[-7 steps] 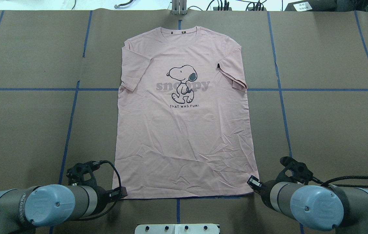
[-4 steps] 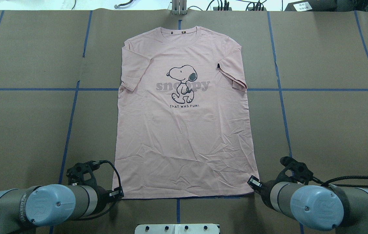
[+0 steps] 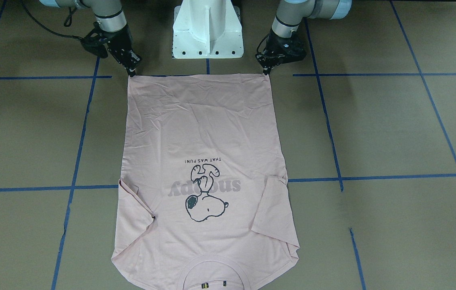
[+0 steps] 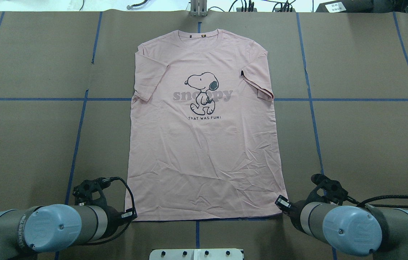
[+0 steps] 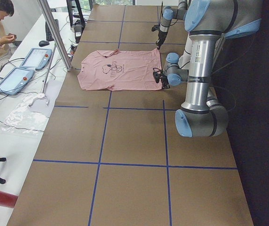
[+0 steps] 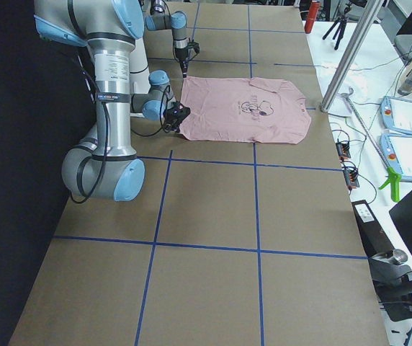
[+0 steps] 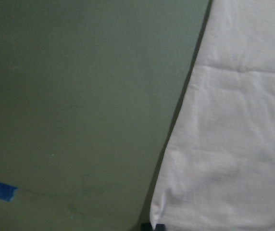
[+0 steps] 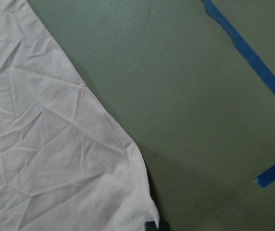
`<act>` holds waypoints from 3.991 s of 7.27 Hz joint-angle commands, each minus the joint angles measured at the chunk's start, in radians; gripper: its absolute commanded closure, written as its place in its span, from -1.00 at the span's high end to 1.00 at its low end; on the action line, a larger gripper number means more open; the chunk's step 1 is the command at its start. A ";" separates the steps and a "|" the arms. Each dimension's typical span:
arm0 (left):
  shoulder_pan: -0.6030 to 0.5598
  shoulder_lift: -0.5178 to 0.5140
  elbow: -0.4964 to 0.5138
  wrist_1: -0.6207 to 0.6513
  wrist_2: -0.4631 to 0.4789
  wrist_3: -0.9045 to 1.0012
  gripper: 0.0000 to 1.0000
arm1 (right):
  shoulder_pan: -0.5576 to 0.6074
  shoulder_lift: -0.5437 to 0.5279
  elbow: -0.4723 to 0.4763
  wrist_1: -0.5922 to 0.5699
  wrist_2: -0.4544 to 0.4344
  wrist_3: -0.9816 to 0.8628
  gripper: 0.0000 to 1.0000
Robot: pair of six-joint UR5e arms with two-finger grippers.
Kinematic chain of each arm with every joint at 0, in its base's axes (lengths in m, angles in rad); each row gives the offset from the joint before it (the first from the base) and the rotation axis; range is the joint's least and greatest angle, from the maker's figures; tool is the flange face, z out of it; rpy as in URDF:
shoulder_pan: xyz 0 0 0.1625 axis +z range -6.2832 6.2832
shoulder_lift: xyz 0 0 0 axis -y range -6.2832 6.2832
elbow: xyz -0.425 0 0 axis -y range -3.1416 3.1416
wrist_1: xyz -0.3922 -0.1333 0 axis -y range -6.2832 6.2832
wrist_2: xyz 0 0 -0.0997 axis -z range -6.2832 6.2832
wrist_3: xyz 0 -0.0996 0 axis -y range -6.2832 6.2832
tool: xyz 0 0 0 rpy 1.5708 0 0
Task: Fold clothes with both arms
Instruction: 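Grasp the hem corners nearest the robot with both grippers, then lift the hem with both grippers and fold it toward the collar, then release the hem near the collar and raise both grippers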
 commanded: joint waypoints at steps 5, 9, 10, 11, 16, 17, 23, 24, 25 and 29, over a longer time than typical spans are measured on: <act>0.026 0.055 -0.249 0.167 -0.011 -0.053 -1.00 | -0.117 -0.148 0.236 -0.001 -0.005 0.005 -1.00; -0.211 -0.180 -0.022 0.166 -0.002 0.085 -1.00 | 0.224 0.030 0.061 -0.002 0.003 -0.292 -1.00; -0.289 -0.228 0.072 0.157 -0.002 0.170 -1.00 | 0.307 0.133 -0.096 -0.002 0.006 -0.393 -1.00; -0.388 -0.293 0.158 0.153 -0.004 0.277 -1.00 | 0.399 0.260 -0.253 0.001 0.016 -0.490 -1.00; -0.550 -0.456 0.531 -0.101 0.058 0.354 -1.00 | 0.639 0.598 -0.721 0.005 0.107 -0.698 -1.00; -0.561 -0.498 0.579 -0.104 0.094 0.352 -1.00 | 0.642 0.637 -0.778 0.005 0.107 -0.704 -1.00; -0.561 -0.577 0.835 -0.265 0.164 0.417 -1.00 | 0.660 0.759 -1.024 0.074 0.098 -0.722 -1.00; -0.561 -0.577 0.837 -0.267 0.164 0.418 -1.00 | 0.662 0.770 -1.040 0.074 0.098 -0.722 -1.00; -0.561 -0.578 0.858 -0.278 0.162 0.435 -1.00 | 0.666 0.773 -1.050 0.079 0.099 -0.724 -1.00; -0.587 -0.577 0.889 -0.403 0.110 0.434 0.33 | 0.667 0.793 -1.075 0.134 0.107 -0.716 0.99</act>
